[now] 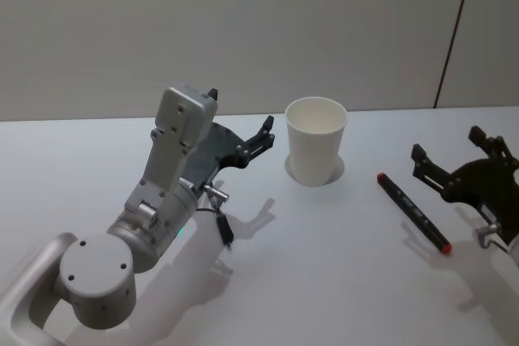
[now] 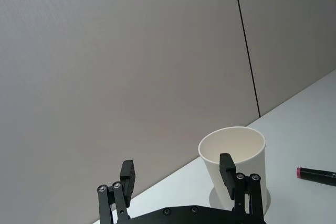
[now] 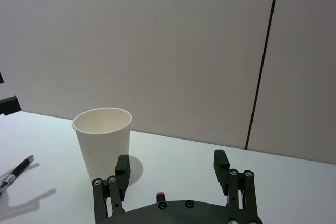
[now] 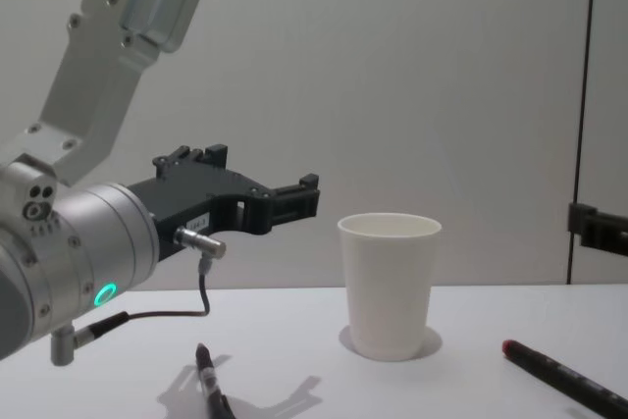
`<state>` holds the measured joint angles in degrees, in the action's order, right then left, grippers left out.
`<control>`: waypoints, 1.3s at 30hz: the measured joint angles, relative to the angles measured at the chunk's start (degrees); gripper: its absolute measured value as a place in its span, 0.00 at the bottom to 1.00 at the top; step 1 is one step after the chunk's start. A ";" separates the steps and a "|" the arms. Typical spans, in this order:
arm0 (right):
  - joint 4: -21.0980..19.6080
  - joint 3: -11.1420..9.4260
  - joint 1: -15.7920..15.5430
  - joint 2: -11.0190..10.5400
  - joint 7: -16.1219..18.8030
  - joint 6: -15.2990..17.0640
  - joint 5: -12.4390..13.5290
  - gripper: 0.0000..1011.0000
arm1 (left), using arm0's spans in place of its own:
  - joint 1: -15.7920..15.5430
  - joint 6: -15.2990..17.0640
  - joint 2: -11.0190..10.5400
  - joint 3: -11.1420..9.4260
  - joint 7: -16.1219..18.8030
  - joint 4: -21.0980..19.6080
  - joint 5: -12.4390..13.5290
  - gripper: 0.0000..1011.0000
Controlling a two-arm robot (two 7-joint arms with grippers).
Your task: Place the pen into the pen holder.
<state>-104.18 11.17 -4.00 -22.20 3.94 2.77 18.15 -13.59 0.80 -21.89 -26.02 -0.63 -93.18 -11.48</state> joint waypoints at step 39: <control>-4.22 -3.54 -0.32 -1.95 -4.38 17.05 6.54 0.99 | 0.00 0.00 0.00 0.00 0.00 0.00 0.00 0.99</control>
<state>-108.40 7.63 -4.32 -24.15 -0.43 19.82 24.69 -13.59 0.80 -21.89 -26.02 -0.63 -93.18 -11.48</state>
